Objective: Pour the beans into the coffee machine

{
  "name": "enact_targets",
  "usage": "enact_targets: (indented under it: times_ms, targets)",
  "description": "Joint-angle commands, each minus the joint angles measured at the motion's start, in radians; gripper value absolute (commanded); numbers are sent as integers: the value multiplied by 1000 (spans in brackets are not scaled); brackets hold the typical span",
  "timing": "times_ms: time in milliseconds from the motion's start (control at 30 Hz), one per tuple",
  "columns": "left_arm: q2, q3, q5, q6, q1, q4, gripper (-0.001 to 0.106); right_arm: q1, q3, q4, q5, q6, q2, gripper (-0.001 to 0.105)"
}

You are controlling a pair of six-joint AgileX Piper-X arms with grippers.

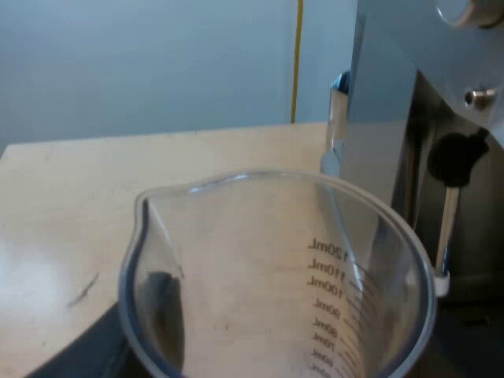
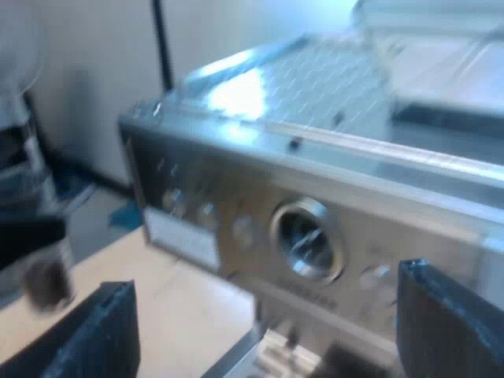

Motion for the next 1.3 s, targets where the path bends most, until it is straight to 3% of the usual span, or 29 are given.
enact_targets:
  times_ms: [33,133,433,833,1067,1300]
  targets:
    - [-28,-27,14,9,-5,67,39,2,-10,-21,56,-2,-52,69]
    - [-46,-57,33,51,-5,114,39,2,-10,-21,103,-2,-99,69]
    - [-63,-172,46,51,-5,236,39,2,-10,-4,119,-2,-179,69]
    - [-63,-290,70,149,-5,240,39,2,-10,-75,79,-3,-180,69]
    - [-60,-407,73,155,-5,345,39,2,-10,-139,79,-3,-177,69]
    - [-60,-468,75,155,-5,352,39,2,-10,-155,79,-3,-177,69]
